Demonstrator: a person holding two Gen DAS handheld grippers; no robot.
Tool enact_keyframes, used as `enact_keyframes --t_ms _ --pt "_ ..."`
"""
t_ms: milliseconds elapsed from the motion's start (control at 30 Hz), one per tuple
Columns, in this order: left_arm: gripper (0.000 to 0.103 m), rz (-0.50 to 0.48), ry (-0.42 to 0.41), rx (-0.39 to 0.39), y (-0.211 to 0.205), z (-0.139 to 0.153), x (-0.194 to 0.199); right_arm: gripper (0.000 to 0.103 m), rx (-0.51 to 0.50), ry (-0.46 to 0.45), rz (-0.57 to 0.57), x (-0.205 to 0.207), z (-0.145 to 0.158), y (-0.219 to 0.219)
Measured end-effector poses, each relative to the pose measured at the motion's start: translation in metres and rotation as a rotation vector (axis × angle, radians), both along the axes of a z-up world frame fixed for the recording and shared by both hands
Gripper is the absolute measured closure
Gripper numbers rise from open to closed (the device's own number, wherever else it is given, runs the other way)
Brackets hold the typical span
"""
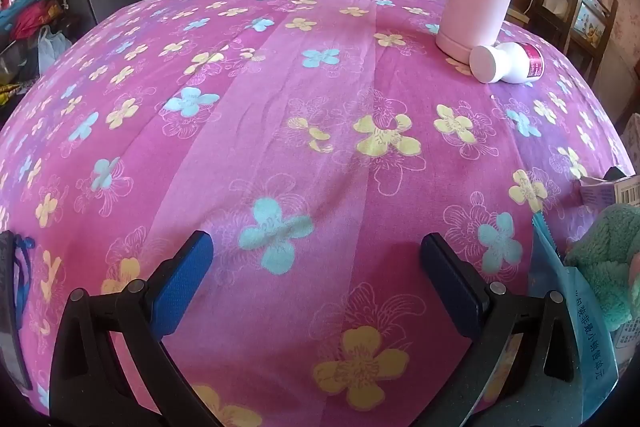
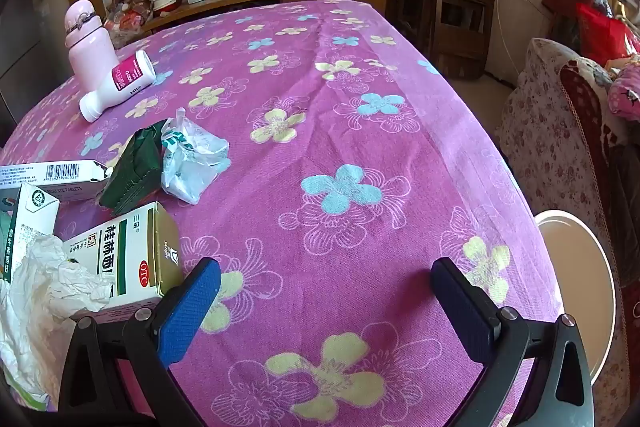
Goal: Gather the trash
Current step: 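Move both tools toward the pile of trash on the table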
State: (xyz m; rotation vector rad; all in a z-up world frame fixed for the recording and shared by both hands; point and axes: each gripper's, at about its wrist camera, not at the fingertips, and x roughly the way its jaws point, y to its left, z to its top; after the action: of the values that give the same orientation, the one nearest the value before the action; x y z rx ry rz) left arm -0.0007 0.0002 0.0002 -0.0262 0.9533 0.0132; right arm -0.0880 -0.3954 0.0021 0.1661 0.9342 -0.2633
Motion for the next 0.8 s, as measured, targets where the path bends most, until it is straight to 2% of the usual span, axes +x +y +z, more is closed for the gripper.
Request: enact_keyframes --t_ms 200,333,467,567,633,800 --pt "0.0 0.041 0.04 -0.007 0.014 0.007 -0.017 0.0 0.0 0.0 0.0 0.0 0.0 0.0" --pt "0.0 0.069 -0.032 -0.009 0.025 0.032 -0.048 0.0 -0.002 0.0 -0.001 0.001 0.0 0.0" --pt "0.0 0.061 -0.133 0.035 0.024 0.064 -0.083 0.0 0.006 0.025 0.018 -0.004 0.0 0.001" --pt "0.0 0.035 -0.177 0.031 0.02 0.08 -0.106 0.0 0.021 0.049 0.004 -0.026 0.002 0.004" --pt "0.0 0.028 -0.179 0.033 0.009 0.092 -0.1 0.0 0.015 0.025 0.014 -0.044 0.01 0.01" --pt "0.0 -0.007 -0.215 -0.013 -0.005 0.106 -0.12 0.0 -0.008 -0.044 0.05 -0.088 0.041 0.03"
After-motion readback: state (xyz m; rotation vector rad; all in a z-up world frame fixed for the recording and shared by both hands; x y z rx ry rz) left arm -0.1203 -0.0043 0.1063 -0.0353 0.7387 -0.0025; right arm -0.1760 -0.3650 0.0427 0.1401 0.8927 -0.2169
